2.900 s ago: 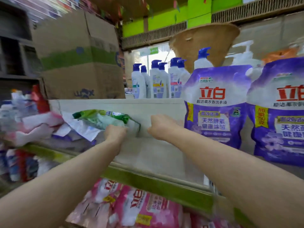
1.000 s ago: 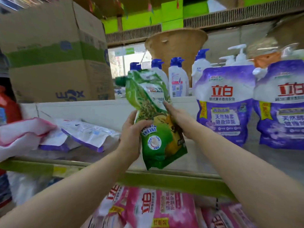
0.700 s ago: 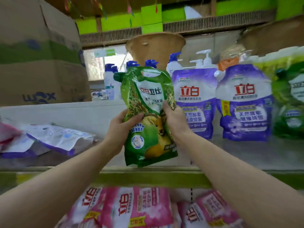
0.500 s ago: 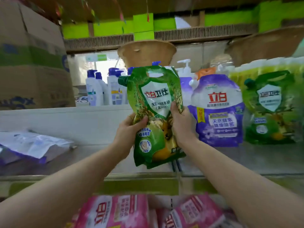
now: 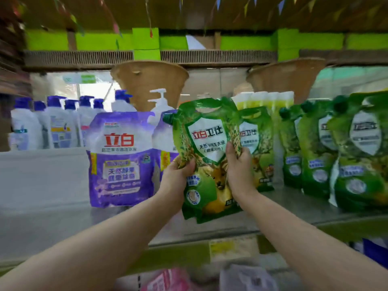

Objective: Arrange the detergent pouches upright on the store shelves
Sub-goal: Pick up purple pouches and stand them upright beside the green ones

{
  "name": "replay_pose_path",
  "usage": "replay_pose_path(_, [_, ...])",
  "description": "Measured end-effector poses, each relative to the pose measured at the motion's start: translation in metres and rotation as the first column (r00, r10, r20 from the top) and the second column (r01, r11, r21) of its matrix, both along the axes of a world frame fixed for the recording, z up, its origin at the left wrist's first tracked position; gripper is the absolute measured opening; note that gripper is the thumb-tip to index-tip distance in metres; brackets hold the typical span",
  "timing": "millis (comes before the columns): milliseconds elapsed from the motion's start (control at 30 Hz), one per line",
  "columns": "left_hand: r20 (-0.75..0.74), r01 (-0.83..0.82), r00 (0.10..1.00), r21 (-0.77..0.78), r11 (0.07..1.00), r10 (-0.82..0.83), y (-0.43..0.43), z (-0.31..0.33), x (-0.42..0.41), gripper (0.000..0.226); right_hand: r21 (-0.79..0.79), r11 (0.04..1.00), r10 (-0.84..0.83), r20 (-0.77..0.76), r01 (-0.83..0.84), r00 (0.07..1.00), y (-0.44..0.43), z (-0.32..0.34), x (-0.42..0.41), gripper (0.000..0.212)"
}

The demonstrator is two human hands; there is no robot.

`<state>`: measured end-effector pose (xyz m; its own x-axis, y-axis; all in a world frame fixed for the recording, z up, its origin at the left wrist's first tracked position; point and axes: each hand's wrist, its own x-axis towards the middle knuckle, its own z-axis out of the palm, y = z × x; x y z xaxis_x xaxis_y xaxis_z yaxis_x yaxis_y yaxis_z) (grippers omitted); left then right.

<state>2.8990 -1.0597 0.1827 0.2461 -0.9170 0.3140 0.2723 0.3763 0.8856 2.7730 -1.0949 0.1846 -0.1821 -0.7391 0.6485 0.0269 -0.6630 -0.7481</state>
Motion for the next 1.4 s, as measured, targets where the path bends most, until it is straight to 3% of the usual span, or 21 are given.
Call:
replay_pose_path(100, [-0.017,0.035,0.999,0.008,0.999,-0.035,-0.02,-0.002,-0.036,0.018,0.011,0.998,-0.055,0.016,0.054,0.998,-0.013,-0.003,-0.038,0.031])
replay_pose_path(233, [-0.019,0.063,0.998,0.037,0.997,-0.062,-0.042,-0.001,-0.079,0.031,0.034,0.993,-0.119,0.055,0.117,0.991,-0.037,-0.009,-0.082,0.025])
replay_pose_path(367, [-0.072,0.076,0.995,0.024,0.997,-0.074,-0.064,-0.001,-0.112,0.038,0.1,0.974,-0.204,-0.003,0.204,0.979,-0.059,-0.005,-0.114,0.033])
replay_pose_path(767, [-0.15,-0.046,0.988,-0.01,0.999,0.044,-0.119,-0.003,-0.144,0.035,0.162,0.965,-0.193,-0.093,0.206,0.977,-0.12,-0.002,-0.138,0.044])
replay_pose_path(867, [-0.127,-0.073,0.989,0.002,0.997,0.073,-0.12,-0.003,-0.148,0.034,0.145,0.972,-0.181,-0.029,0.183,0.983,-0.122,-0.004,-0.14,0.049])
replay_pose_path(1100, [0.068,-0.095,0.993,0.041,0.995,0.092,-0.11,-0.003,-0.151,0.031,0.149,0.955,-0.25,-0.07,0.258,0.966,-0.115,-0.007,-0.14,0.051])
replay_pose_path(1233, [0.142,-0.1,0.986,0.076,0.992,0.089,-0.102,-0.002,-0.15,0.032,0.249,0.92,-0.255,-0.212,0.304,0.943,-0.105,-0.006,-0.142,0.058])
replay_pose_path(1333, [0.071,-0.026,0.997,0.091,0.996,0.02,-0.092,0.001,-0.149,0.031,0.335,0.879,-0.216,-0.354,0.339,0.91,-0.095,-0.012,-0.138,0.074])
replay_pose_path(1400, [-0.003,-0.02,1.0,0.112,0.993,0.02,-0.082,0.002,-0.149,0.033,0.265,0.865,-0.26,-0.49,0.426,0.832,-0.081,-0.016,-0.133,0.084])
